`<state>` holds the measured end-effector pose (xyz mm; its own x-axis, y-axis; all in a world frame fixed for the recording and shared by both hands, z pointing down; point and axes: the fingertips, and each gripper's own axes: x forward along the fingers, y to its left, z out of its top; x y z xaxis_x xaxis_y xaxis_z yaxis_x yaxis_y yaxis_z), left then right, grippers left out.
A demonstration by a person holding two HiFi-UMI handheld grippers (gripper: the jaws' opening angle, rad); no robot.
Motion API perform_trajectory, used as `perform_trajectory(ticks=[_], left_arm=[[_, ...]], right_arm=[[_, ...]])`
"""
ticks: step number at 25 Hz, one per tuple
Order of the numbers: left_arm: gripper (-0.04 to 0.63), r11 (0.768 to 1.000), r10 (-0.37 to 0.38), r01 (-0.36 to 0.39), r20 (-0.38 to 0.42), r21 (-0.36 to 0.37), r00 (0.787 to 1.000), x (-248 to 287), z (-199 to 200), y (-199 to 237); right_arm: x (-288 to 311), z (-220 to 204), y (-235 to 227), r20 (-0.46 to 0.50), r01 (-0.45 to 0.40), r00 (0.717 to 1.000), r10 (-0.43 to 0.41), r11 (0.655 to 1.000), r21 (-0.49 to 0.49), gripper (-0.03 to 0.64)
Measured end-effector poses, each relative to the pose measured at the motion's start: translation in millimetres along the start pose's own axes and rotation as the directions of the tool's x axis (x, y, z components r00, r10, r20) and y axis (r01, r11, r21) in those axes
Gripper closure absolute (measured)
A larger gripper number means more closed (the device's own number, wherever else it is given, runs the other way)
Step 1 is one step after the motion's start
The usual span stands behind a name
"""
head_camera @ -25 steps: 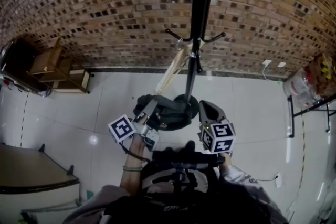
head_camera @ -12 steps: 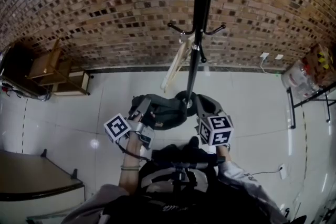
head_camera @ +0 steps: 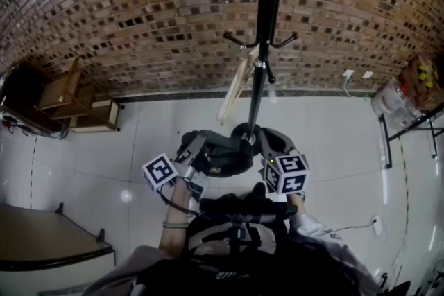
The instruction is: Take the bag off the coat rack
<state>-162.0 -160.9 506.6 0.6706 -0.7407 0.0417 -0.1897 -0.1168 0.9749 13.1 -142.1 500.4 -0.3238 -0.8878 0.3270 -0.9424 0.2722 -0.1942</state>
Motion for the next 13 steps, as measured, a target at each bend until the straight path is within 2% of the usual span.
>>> perform_trajectory(ticks=[13], left_arm=[[0.568,1.0,0.0,0.001,-0.065,0.01,0.998,8.4,-10.4,-2.1]], right_arm=[[-0.2,-4.9,-4.8,0.004,0.021,1.0,-0.021,0.999,0.042,0.611]])
